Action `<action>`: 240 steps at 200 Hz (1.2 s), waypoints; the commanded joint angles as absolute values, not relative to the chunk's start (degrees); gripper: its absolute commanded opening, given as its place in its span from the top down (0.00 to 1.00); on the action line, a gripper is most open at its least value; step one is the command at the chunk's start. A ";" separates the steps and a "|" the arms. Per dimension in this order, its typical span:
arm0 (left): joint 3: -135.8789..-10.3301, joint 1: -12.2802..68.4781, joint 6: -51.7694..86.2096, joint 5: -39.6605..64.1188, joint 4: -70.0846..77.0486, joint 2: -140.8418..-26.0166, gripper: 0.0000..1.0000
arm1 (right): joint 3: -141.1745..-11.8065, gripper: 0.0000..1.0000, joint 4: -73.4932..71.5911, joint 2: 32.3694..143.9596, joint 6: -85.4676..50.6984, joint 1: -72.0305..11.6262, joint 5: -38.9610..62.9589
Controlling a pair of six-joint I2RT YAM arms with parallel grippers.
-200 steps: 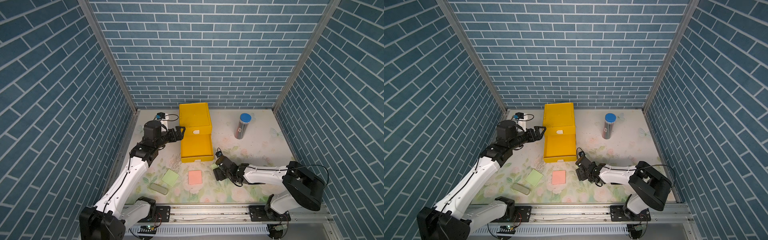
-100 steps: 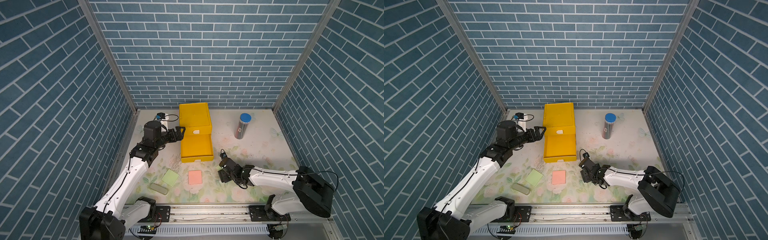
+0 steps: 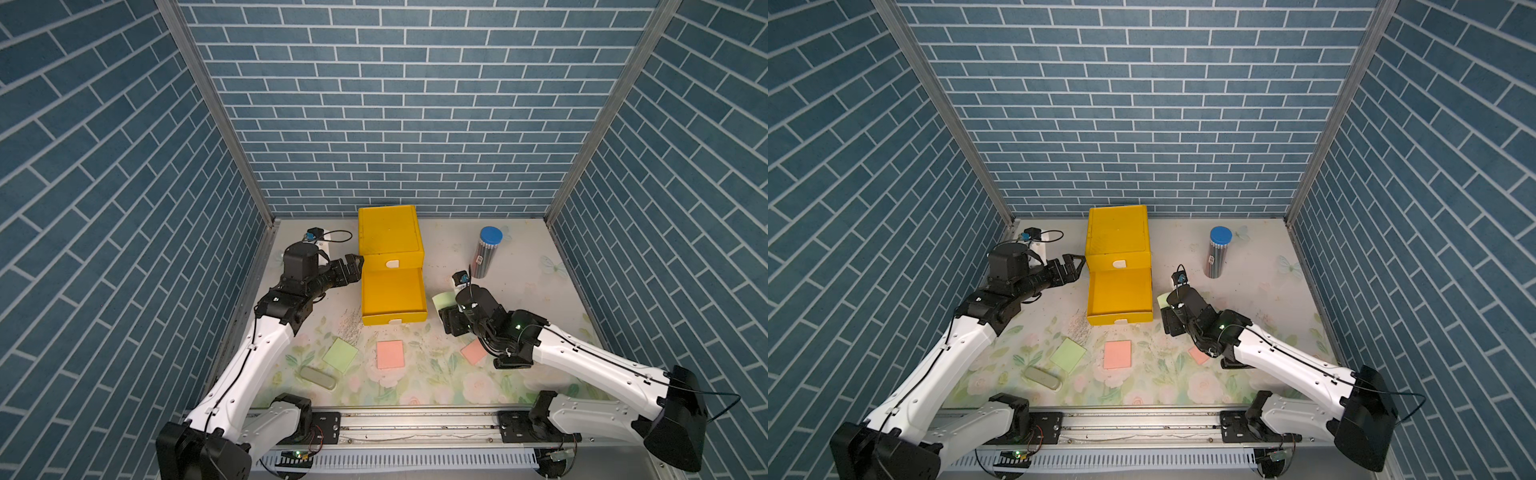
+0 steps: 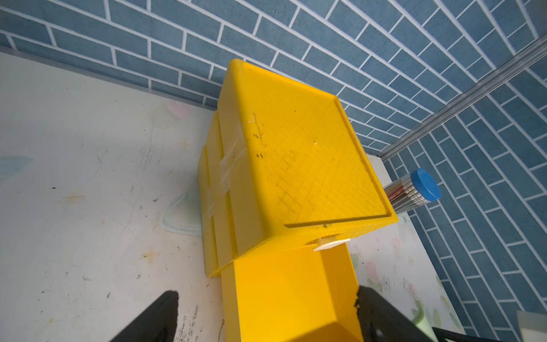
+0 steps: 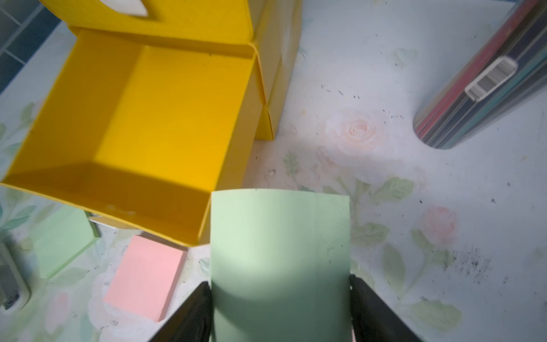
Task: Please put the sticky notes in the drawer by color
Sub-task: Pick up the sticky notes from the center of the board, then place the sticky notes in the drawer.
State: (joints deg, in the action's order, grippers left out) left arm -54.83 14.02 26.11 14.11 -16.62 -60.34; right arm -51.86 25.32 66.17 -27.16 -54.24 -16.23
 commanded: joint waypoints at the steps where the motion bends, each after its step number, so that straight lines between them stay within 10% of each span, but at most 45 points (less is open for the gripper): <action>1: -54.26 13.48 25.57 13.60 -18.47 -58.98 0.02 | -56.83 0.27 26.74 68.88 -23.73 -55.12 -15.55; 53: -58.81 13.67 24.85 -0.87 -31.22 -58.11 0.00 | -68.24 0.27 19.76 83.10 -20.97 -57.07 -6.74; 142: -56.33 15.28 24.75 3.01 -42.51 -57.14 0.06 | -81.78 0.17 25.62 104.25 -14.60 -56.85 -9.62; 240: -38.83 21.33 36.63 -0.66 -39.40 -52.38 0.00 | -83.35 0.11 22.70 100.32 -14.25 -56.87 -6.75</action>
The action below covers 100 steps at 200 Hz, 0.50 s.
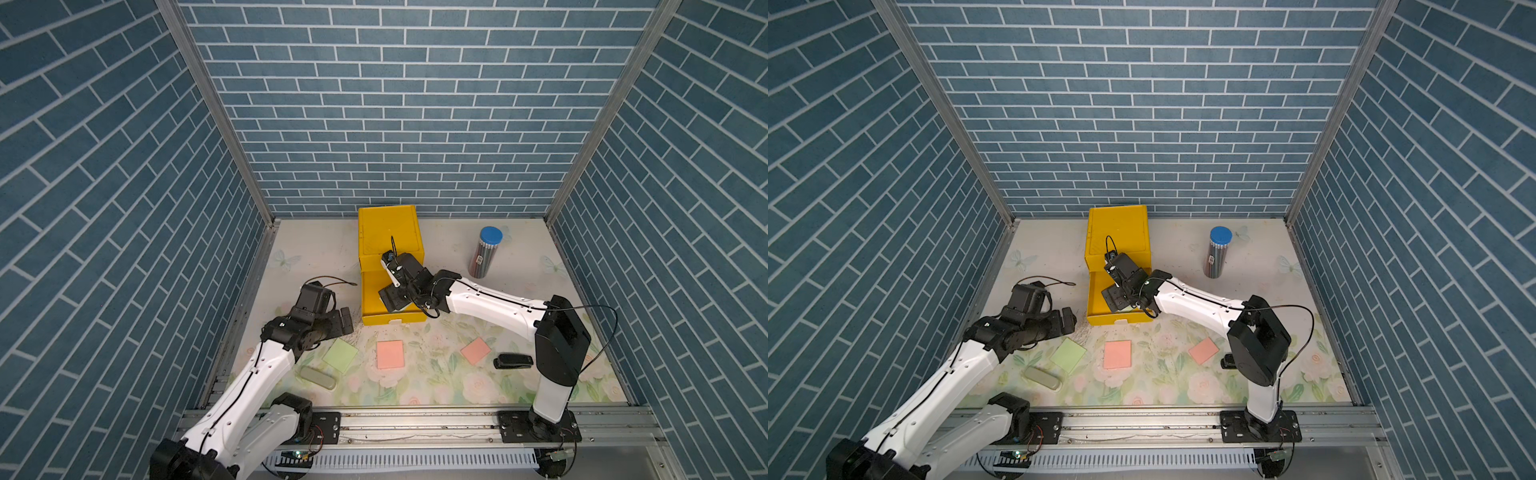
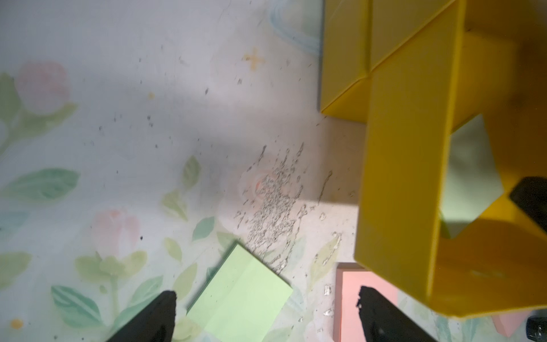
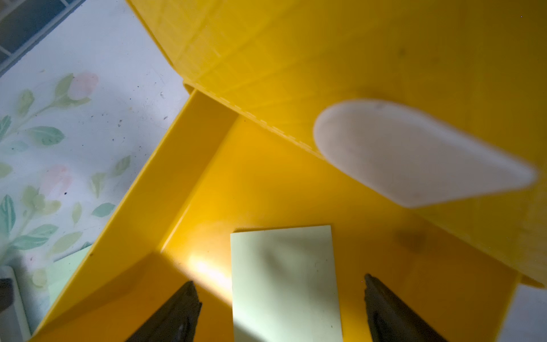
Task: Please put the sticky notes in the drawer by color
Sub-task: Place the sticky notes in the drawer.
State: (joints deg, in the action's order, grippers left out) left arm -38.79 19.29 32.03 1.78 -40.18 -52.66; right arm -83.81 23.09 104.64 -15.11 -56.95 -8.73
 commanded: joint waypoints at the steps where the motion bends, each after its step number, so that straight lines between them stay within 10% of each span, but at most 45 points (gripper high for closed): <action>1: -38.84 21.43 36.73 -0.68 -39.43 -52.38 0.00 | -83.34 0.11 22.69 100.17 -14.20 -56.87 -6.63; 100: -54.70 20.49 21.91 0.82 -53.75 -63.32 0.00 | -66.76 0.15 15.67 76.93 -12.84 -58.10 -2.24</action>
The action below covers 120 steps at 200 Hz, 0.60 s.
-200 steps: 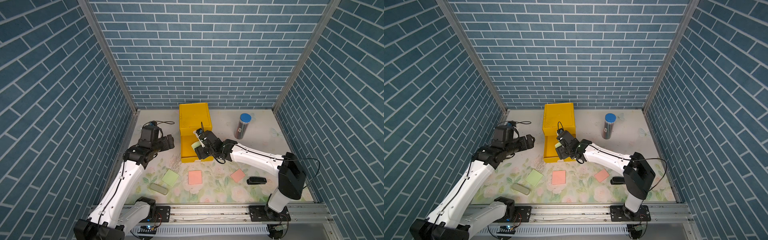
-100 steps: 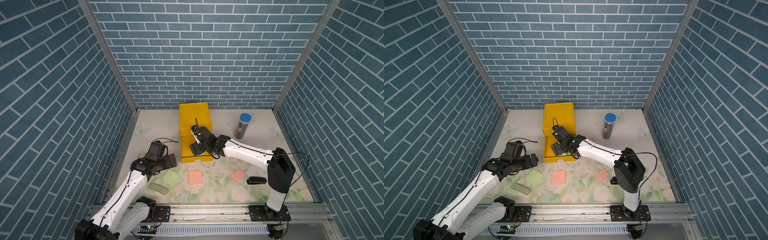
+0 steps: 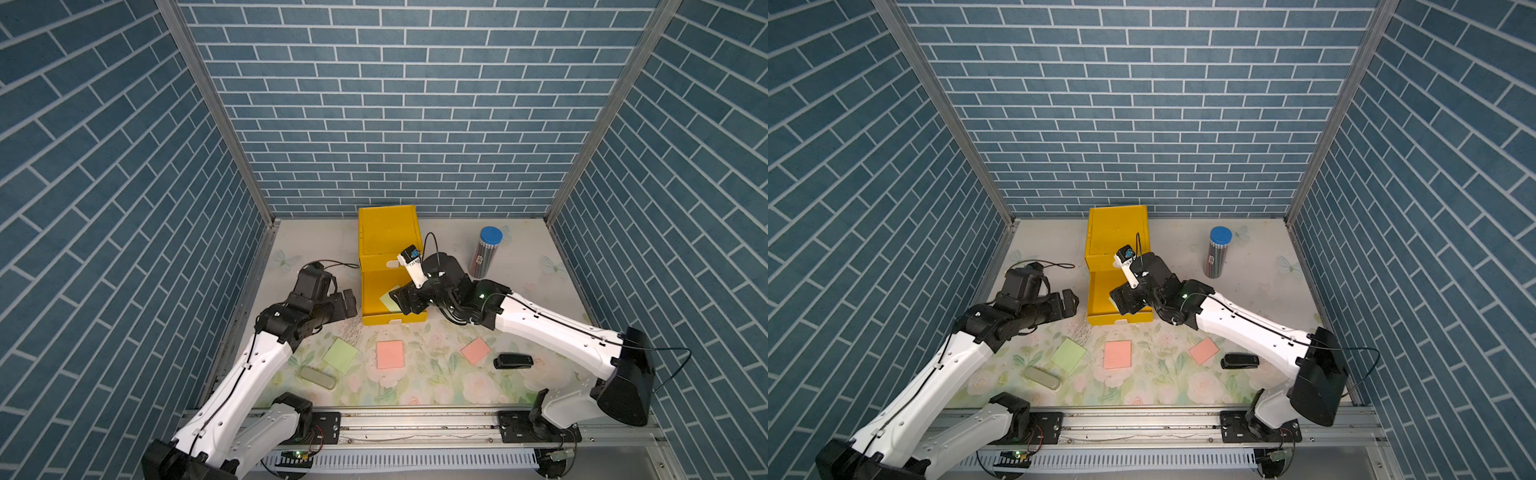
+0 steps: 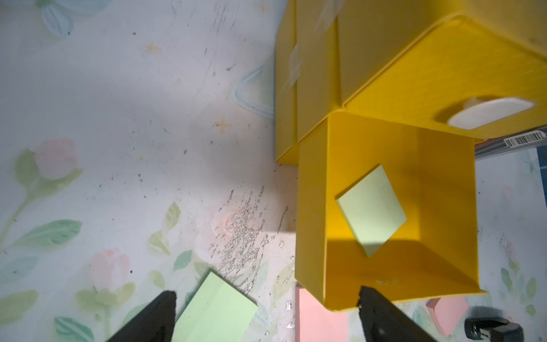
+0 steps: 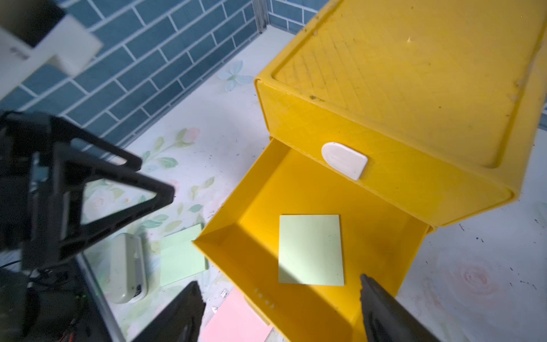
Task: Please put the sticky notes in the drawer by color
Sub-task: Place the sticky notes in the drawer, then pick up the sticky notes from the center of the board.
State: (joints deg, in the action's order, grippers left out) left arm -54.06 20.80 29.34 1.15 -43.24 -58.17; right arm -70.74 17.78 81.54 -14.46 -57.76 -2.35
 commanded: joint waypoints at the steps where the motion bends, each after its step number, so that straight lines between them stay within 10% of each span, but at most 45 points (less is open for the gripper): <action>1: -54.64 20.44 21.68 1.16 -53.81 -63.35 0.00 | -66.65 0.15 15.66 76.61 -12.88 -58.10 -2.31; 120: -36.08 28.51 42.38 2.52 -45.51 -57.26 0.00 | -56.31 0.13 8.72 69.18 -11.57 -56.18 -0.38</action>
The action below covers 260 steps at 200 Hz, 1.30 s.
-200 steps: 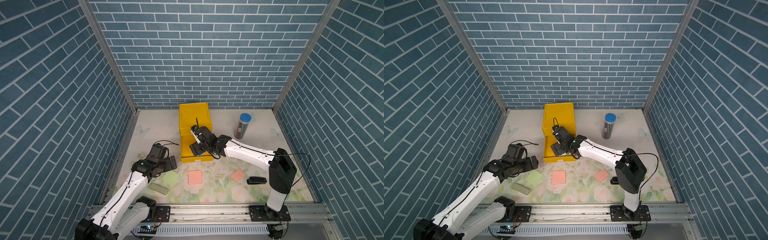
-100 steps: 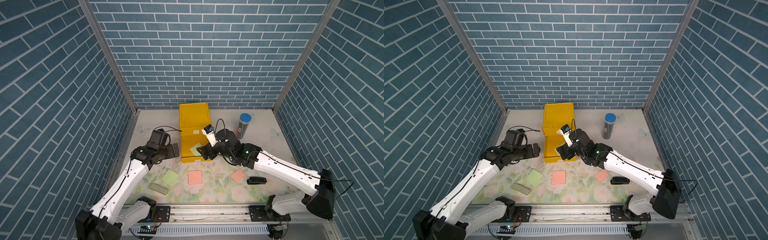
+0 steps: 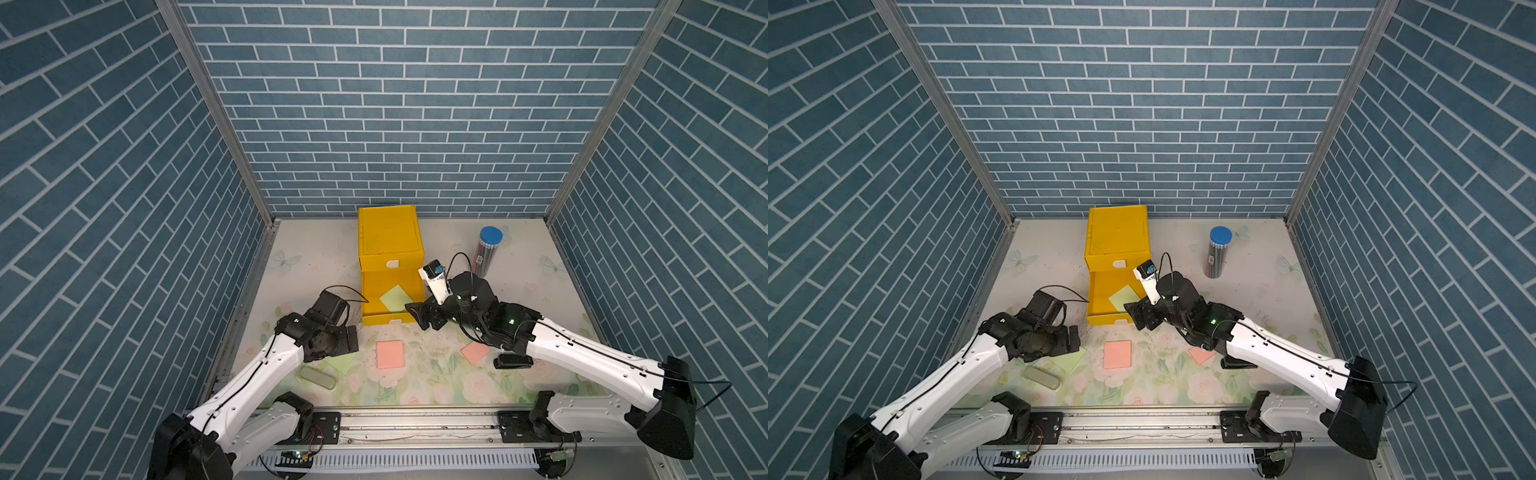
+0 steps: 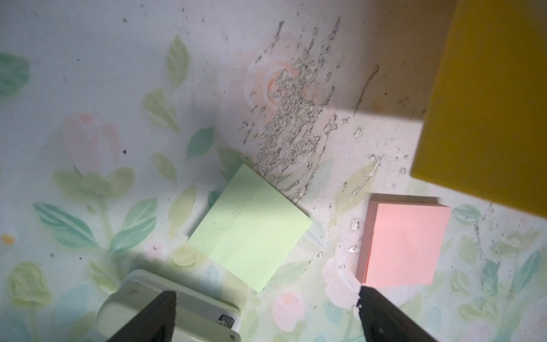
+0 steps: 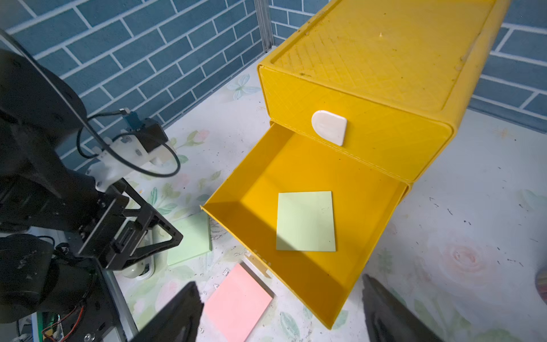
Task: Please put the sticky notes in the drawer by color
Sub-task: Pick up the sticky notes from the center of the board.
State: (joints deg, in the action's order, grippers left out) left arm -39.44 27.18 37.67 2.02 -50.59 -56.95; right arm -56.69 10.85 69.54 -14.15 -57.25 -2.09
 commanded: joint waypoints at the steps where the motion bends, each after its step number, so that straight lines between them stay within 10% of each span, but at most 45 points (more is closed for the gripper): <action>1: -35.97 28.54 42.42 2.66 -45.30 -57.37 0.00 | -56.28 0.13 8.71 69.13 -11.54 -56.13 -0.32; 260: -28.30 32.46 46.84 -8.30 -28.31 -72.69 0.00 | -50.99 0.15 7.73 62.44 -13.43 -52.57 3.96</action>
